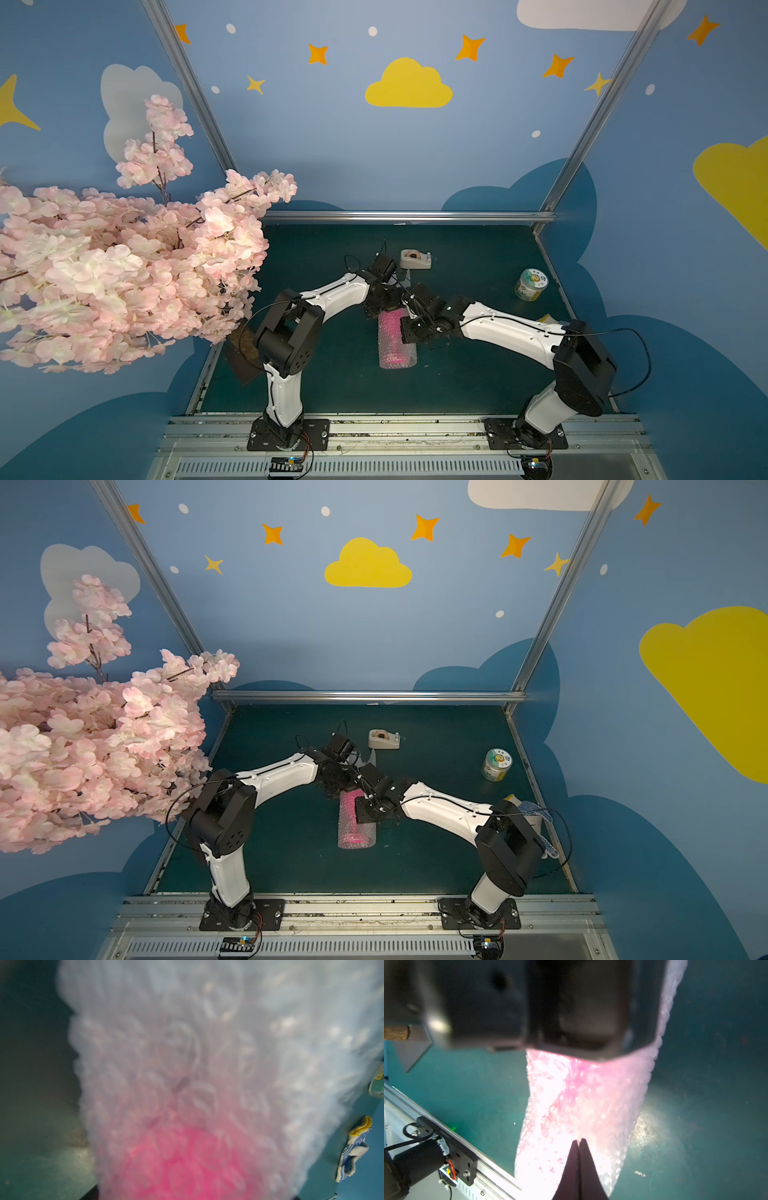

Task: Wrap wine glasses in bubble wrap
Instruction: Wrap the wine glass in bubble wrap.

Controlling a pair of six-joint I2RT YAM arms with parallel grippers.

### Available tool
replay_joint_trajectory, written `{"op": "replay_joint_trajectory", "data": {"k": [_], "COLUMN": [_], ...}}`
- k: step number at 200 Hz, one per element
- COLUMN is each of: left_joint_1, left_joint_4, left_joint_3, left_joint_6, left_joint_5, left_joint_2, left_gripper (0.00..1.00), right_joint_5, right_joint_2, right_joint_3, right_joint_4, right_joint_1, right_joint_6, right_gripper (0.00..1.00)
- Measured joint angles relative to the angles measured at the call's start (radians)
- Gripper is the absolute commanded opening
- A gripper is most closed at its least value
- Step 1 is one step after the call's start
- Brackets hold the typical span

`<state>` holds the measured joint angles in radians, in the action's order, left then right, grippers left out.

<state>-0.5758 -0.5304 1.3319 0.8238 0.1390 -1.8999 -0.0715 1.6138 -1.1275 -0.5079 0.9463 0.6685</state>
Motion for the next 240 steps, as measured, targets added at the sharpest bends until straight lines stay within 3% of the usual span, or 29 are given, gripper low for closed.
{"op": "replay_joint_trajectory", "data": {"k": [71,148,185,214,240], "left_joint_1": [-0.001,-0.003,0.003,0.019,0.033], "left_joint_4": [0.012,0.005,0.019,0.081,0.130], "left_joint_3": [0.000,-0.001,-0.002,-0.034,-0.063], "left_joint_6": [0.011,0.017,0.016,-0.010,-0.040], "left_joint_5": [0.015,0.000,0.011,0.050,0.091], "left_joint_2": [0.000,0.000,0.000,0.001,0.006], "left_gripper": [1.00,0.85,0.78,0.77,0.77], "right_joint_5": [-0.084,-0.154,-0.214,-0.283,-0.249], "right_joint_2": [-0.010,-0.008,-0.021,-0.161,-0.288], "right_joint_3": [0.015,0.015,0.031,0.147,0.213], "right_joint_4": [0.101,0.159,0.178,0.197,0.217], "right_joint_1": [0.000,0.001,-0.021,-0.158,-0.311], "right_joint_6": [-0.030,-0.057,-0.061,-0.032,0.024], "right_gripper": [0.00,0.00,0.31,0.37,0.41]}}
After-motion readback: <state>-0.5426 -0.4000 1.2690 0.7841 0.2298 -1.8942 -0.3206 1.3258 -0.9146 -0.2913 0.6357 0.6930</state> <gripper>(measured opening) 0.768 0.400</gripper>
